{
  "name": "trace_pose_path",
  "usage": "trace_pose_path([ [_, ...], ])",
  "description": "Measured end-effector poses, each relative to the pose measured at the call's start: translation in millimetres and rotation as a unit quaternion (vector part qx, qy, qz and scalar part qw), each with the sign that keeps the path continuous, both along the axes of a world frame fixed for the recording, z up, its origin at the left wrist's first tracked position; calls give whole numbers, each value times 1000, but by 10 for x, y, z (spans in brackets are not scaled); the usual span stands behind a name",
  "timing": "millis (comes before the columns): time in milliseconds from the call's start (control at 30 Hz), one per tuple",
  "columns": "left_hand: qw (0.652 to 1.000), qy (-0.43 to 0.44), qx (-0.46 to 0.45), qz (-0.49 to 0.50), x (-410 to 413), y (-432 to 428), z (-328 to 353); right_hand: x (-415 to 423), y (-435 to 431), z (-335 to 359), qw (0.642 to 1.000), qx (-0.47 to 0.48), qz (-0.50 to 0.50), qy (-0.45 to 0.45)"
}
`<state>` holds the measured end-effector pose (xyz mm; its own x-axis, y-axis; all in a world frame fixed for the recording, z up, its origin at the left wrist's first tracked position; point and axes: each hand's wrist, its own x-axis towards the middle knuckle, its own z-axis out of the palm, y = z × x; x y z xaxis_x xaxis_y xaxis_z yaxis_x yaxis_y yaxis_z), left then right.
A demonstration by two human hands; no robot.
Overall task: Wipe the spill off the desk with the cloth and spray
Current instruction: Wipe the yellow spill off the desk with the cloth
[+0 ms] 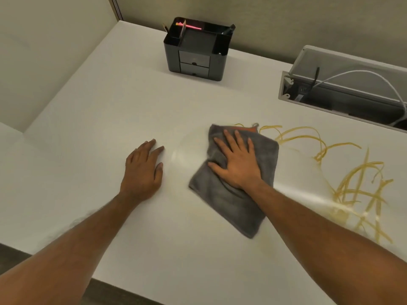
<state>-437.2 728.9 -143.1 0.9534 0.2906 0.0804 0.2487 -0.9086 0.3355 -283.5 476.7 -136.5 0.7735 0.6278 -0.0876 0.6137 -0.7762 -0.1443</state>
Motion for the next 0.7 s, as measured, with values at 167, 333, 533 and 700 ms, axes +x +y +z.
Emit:
trace_pose_path([
  [167,998,-26,-65,3,2,78,14,202,766,37,999,-16,-12,26],
  [333,978,-106,-176,45,-32,85,105,-285,1101,19,990,15,138,8],
  [533,983,-97,-145,50,-25,216,235,-904,420,-36,943,106,308,67],
  [700,989,-54,-130,33,-58,318,75,-348,-50,-55,960,188,198,54],
])
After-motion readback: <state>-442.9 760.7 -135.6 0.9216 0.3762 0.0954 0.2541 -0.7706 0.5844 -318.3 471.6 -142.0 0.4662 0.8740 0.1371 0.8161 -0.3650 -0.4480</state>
